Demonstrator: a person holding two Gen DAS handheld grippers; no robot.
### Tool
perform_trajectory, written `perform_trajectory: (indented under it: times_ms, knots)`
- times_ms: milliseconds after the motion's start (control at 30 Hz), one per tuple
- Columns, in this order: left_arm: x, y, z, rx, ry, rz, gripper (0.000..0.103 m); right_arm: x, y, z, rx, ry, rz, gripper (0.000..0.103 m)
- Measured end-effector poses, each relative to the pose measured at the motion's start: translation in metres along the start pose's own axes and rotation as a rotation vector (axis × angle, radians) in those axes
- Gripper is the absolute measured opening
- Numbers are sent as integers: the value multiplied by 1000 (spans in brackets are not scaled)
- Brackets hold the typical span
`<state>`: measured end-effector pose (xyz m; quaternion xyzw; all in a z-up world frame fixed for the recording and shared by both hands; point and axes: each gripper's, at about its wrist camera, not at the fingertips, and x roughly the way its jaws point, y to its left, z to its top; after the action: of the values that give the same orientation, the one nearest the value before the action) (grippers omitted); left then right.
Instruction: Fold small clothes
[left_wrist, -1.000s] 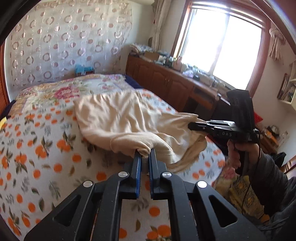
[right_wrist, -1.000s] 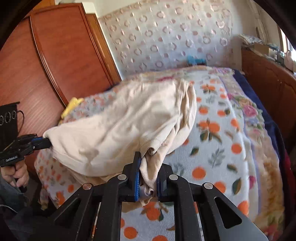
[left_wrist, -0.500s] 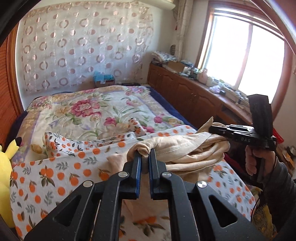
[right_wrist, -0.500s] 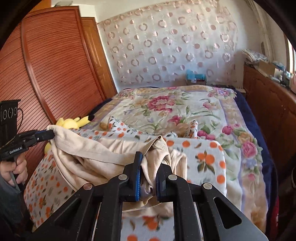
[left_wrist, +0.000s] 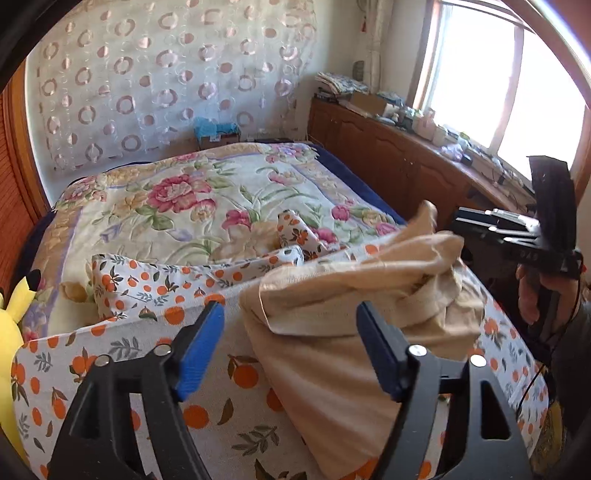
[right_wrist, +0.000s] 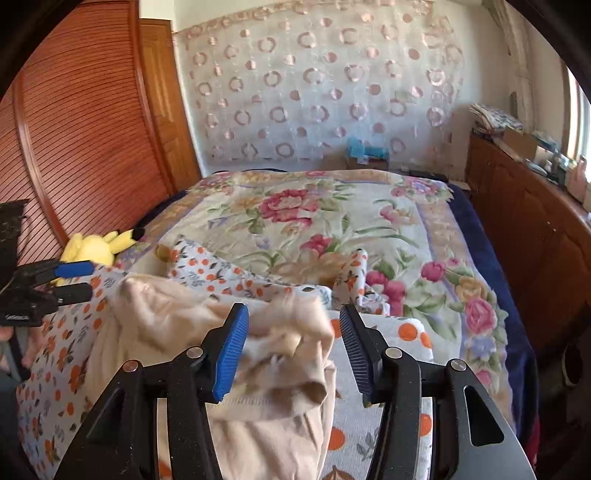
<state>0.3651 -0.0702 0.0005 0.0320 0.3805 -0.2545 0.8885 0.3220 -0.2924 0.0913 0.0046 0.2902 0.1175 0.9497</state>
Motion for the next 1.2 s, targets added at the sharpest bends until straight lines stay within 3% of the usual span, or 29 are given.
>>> perform_trajectory:
  times_ms: [200, 367, 467, 633, 700, 733, 767, 833, 1033, 1133, 1200]
  knots:
    - [7, -8, -21, 39, 70, 3, 78, -28, 14, -35, -93, 43, 72, 54]
    - [18, -10, -30, 42, 111, 14, 78, -17, 25, -52, -162, 135, 73, 54]
    - [23, -10, -31, 35, 118, 14, 78, -2, 28, -47, -167, 163, 58, 54]
    - [35, -5, -19, 21, 108, 27, 78, 18, 25, -9, -143, 128, 85, 54]
    - [43, -3, -15, 21, 109, 42, 78, 40, 16, 4, -125, 142, 94, 37]
    - [48, -1, -12, 23, 104, 46, 78, 51, 11, 9, -107, 158, 111, 17]
    - [51, 1, -10, 20, 103, 50, 78, 64, 4, 11, -92, 169, 130, 4]
    - [60, 8, -4, 4, 101, 57, 78, 73, -6, 18, -71, 157, 143, 2]
    - [63, 46, 19, -136, 20, 173, 76, 72, -28, 16, -23, 111, -14, 2]
    - [62, 46, 16, -126, 32, 174, 76, 67, -21, 12, -12, 121, -95, 2]
    - [58, 41, 10, -115, 43, 151, 76, 64, -13, 11, 1, 128, -90, 10]
